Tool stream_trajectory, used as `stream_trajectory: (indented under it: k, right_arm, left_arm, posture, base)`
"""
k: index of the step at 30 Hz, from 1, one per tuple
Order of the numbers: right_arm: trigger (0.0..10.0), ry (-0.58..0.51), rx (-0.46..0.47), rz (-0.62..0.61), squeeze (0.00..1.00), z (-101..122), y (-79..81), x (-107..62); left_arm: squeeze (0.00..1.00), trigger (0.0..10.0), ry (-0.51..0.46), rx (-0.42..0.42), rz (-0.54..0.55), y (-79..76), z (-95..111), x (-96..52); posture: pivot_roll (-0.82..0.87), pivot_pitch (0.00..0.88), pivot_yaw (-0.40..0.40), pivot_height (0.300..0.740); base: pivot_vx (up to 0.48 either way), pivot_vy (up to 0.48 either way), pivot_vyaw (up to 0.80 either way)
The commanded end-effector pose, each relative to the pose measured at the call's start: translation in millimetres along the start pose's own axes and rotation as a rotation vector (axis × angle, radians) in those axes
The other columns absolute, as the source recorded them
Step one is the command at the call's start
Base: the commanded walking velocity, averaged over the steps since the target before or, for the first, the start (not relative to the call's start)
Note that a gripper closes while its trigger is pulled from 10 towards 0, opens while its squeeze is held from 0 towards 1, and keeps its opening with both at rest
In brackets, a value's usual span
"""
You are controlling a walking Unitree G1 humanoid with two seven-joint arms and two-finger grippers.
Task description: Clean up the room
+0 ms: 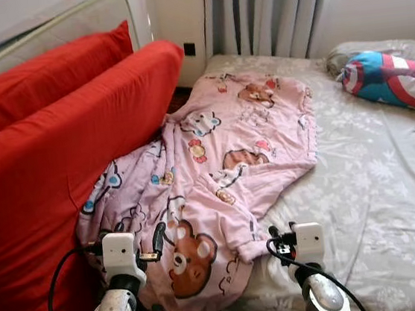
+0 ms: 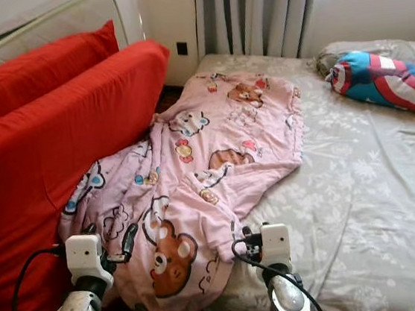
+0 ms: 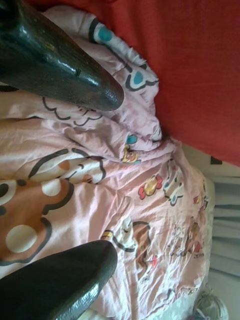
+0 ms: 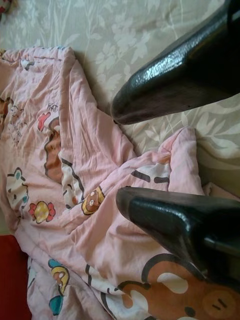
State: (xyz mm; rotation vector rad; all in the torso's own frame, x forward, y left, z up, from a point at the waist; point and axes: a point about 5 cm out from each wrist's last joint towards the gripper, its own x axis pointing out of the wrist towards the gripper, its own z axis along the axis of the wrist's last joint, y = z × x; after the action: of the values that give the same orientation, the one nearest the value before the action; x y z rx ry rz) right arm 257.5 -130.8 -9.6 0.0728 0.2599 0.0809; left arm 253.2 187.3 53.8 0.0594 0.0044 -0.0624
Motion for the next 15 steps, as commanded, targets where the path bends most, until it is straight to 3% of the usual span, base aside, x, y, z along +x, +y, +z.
stream_trajectory:
  k: [1,15]
  right_arm:
    - [10.0,-0.007,0.017,0.007,0.00,0,1.6,0.3]
    - [10.0,0.067,0.032,0.016,0.00,-12,-0.9,-2.8]
  left_arm:
    - [0.00,10.0,-0.009,-0.009,-0.011,-1.7,4,2.3]
    - [0.00,10.0,0.012,-0.025,-0.020,-3.5,2,3.9]
  posture:
    - [-0.04,0.061,-0.043,0.653]
    - [-0.04,0.065,-0.040,0.653]
  base:
    - [0.000,0.000,0.00]
    - [0.000,0.000,0.00]
